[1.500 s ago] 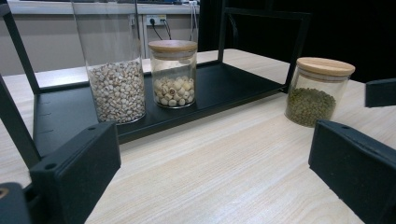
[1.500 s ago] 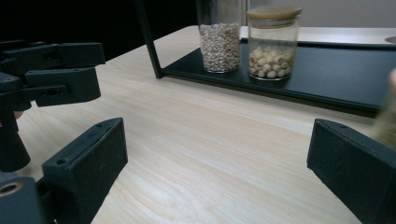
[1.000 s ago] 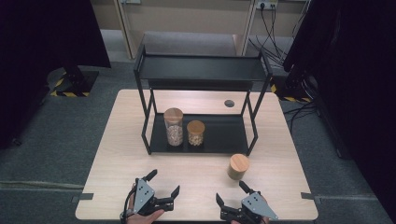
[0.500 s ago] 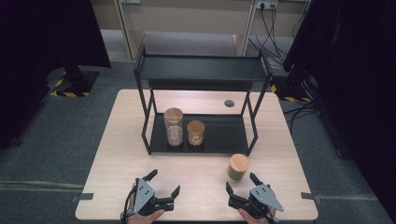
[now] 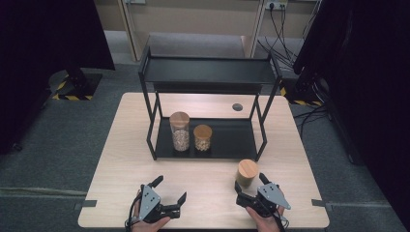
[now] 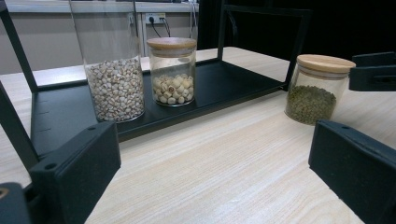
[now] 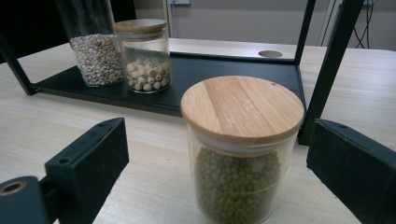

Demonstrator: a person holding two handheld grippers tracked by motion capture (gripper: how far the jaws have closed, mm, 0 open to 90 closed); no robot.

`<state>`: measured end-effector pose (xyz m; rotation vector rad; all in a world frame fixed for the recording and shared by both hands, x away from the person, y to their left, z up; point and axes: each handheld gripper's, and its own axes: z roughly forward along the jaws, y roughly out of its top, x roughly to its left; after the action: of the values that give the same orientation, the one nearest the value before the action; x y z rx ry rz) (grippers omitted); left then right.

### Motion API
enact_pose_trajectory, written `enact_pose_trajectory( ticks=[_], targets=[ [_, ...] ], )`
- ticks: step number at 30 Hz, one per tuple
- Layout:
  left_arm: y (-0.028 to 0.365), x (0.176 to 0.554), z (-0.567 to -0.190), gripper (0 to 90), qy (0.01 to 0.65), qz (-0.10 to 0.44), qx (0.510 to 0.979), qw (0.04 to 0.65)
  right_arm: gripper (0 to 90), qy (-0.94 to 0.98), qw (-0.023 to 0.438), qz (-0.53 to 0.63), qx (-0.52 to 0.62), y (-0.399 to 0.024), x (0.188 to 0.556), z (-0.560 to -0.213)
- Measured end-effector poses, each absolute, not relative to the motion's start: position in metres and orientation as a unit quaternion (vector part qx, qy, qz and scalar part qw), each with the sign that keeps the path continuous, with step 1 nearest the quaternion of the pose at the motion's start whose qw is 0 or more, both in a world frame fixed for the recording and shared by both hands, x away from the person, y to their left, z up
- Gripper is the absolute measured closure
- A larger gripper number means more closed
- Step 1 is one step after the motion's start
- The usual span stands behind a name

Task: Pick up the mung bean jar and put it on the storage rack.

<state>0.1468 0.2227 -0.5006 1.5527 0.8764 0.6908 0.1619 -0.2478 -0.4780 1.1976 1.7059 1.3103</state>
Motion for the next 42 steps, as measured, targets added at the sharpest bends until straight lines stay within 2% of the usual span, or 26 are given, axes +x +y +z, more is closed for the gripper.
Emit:
enact_pose_trajectory(
  ticks=[13,27,35,42],
  targets=[
    [0.223,0.147,-0.500,1.6,0.374,0.295,0.663,0.577,8.4,0.657,0.346,0.483,0.464,-0.239,0.182,-0.479],
    [0.224,0.147,-0.500,1.6,0.373,0.297,0.662,0.579,24.5,0.664,0.350,0.456,0.479,-0.229,0.196,-0.476],
    [0.224,0.147,-0.500,1.6,0.372,0.296,0.662,0.579,25.4,0.658,0.339,0.464,0.487,-0.233,0.196,-0.475],
    [0.223,0.147,-0.500,1.6,0.372,0.296,0.663,0.579,25.4,0.657,0.350,0.477,0.467,-0.231,0.193,-0.470]
  ],
)
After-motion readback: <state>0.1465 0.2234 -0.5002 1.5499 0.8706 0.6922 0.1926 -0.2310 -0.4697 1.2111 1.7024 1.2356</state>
